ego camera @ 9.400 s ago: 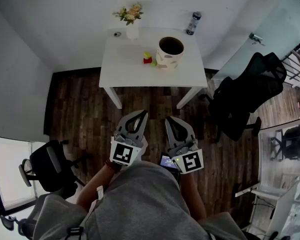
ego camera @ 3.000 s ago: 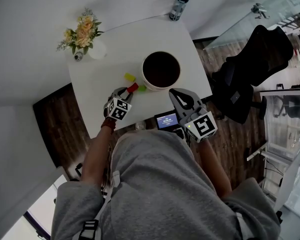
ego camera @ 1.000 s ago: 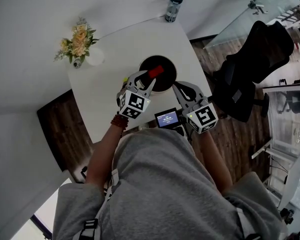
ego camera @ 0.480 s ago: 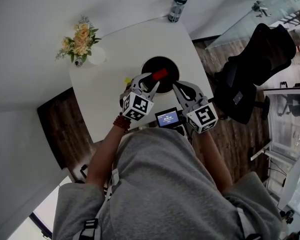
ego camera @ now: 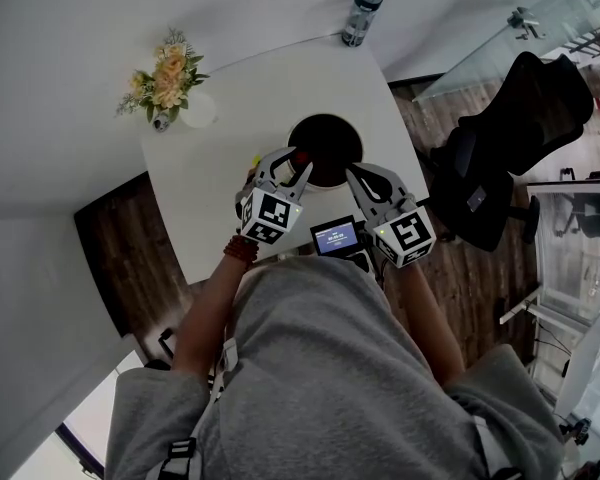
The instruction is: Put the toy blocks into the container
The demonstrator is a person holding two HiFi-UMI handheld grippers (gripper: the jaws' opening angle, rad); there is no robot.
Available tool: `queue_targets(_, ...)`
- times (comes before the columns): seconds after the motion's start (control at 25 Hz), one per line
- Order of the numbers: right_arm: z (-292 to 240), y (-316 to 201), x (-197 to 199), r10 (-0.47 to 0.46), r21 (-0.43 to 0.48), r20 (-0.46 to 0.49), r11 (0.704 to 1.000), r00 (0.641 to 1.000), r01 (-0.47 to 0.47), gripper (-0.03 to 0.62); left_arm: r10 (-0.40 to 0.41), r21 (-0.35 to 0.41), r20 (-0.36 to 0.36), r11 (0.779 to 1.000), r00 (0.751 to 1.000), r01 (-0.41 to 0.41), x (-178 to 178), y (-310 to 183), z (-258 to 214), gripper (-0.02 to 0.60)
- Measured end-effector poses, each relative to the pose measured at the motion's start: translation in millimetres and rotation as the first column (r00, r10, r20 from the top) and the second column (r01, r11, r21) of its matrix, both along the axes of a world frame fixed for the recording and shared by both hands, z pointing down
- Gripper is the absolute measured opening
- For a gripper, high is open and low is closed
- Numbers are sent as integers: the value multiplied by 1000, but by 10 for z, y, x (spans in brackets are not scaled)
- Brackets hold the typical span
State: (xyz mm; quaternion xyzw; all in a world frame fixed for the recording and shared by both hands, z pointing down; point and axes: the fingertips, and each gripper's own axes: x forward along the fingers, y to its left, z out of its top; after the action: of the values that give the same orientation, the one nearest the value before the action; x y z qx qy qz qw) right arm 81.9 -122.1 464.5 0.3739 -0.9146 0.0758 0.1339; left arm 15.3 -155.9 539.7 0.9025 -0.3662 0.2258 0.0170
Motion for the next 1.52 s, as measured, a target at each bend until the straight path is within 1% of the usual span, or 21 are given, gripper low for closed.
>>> queue_targets(0.12, -7, 11, -12, -1, 2, 0, 1000, 1000, 1, 3, -42, 6, -63, 999, 997, 43, -184, 41, -48, 133)
queue_targets(0.2, -5, 30, -16, -3, 0, 0, 1000, 1000, 3, 3, -72, 4, -91, 997, 993, 73, -320, 84, -58, 133)
queue_targets(0.4, -1, 80, -38, -8, -4, 0, 1000, 1000, 8, 3, -129, -33, -76, 991, 989, 127, -604, 211, 136, 133)
queue_targets(0.56, 16, 106, -46, -9, -8, -7, 1000, 1000, 9, 3, -130, -80, -40, 989, 991, 127, -691, 300, 439, 133)
queue_targets(0.76, 26, 154, 12, 3, -12, -18, 1000, 1000, -3, 3, -109, -178, 5, 978, 994, 108, -660, 475, 913, 133)
queue_targets(1.0, 39, 201, 141, 34, -28, -21, 999, 999, -34, 3, -74, -259, 52, 962, 996, 85, -557, 577, 1316, 135)
queue_targets(1.12, 49, 203, 169, 39, -30, -27, 999, 999, -40, 3, -70, -297, 66, 951, 995, 86, -517, 564, 1453, 150)
queue_targets(1.32, 66, 216, 200, 42, -33, -33, 999, 999, -43, 3, -57, -337, 87, 938, 995, 84, -416, 547, 1602, 158)
queue_targets(1.44, 49, 210, 209, 41, -31, -37, 999, 998, -42, 3, -73, -364, 94, 926, 993, 102, -380, 527, 1674, 163)
queue_targets(1.52, 36, 190, 216, 42, -27, -37, 999, 998, -43, 3, -75, -373, 102, 922, 992, 108, -356, 515, 1712, 163)
